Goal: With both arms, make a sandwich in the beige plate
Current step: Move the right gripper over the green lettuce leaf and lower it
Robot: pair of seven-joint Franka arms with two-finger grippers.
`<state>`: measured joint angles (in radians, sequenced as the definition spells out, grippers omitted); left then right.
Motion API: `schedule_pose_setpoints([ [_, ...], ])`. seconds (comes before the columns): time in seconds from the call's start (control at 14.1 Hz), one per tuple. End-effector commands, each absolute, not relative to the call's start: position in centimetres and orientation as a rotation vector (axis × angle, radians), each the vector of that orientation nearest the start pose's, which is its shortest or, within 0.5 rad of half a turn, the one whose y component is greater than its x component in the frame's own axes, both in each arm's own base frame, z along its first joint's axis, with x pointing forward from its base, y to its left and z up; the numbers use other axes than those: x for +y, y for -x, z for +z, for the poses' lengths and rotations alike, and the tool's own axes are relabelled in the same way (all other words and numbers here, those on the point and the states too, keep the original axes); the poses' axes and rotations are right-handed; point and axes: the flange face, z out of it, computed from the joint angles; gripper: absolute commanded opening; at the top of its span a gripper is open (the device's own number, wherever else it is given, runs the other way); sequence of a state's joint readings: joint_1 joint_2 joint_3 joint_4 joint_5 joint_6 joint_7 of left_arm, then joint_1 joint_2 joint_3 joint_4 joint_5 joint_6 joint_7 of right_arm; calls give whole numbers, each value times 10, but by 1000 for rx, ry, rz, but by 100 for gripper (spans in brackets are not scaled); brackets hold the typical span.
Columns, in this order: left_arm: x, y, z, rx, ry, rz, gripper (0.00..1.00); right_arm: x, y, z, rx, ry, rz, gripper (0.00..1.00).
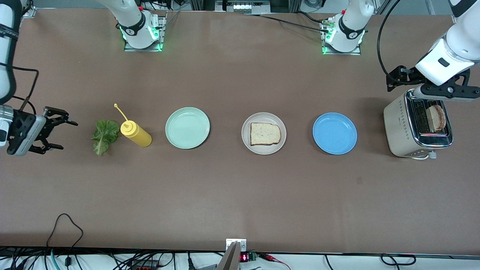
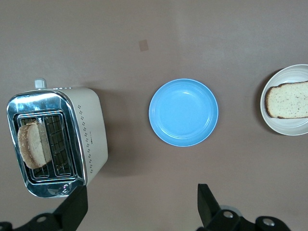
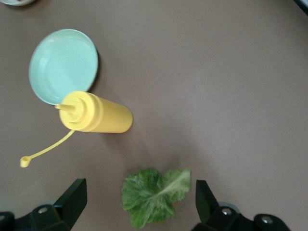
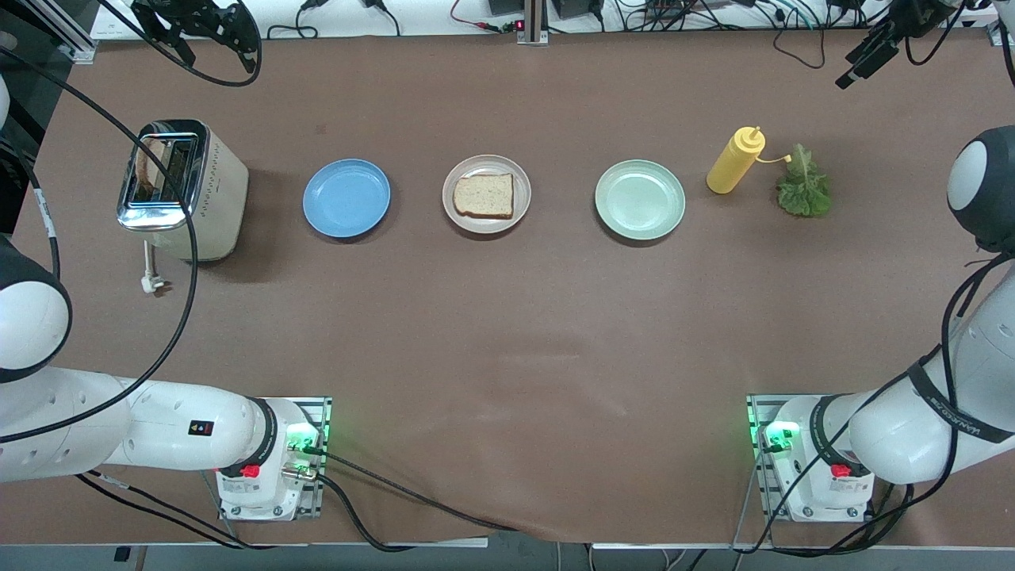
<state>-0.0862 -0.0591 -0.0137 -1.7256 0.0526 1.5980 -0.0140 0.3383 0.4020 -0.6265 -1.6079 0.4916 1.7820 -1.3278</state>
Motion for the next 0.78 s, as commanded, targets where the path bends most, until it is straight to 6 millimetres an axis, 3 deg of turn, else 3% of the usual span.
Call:
schedule_pose_setpoints([
  [0.0,-50,-534,592,126,3086,109,100,-88,-631,401,-1100,2741,48,100],
  [0.21,-50,-534,592,128,3086,109,100,-80,-623,374,-922,2852,184,100],
  [0.5,-49,-534,592,126,3086,109,100,-84,-607,335,-460,2985,285,100],
  [0.71,-49,-534,592,126,3086,109,100,-102,-599,301,-372,3017,299,100],
])
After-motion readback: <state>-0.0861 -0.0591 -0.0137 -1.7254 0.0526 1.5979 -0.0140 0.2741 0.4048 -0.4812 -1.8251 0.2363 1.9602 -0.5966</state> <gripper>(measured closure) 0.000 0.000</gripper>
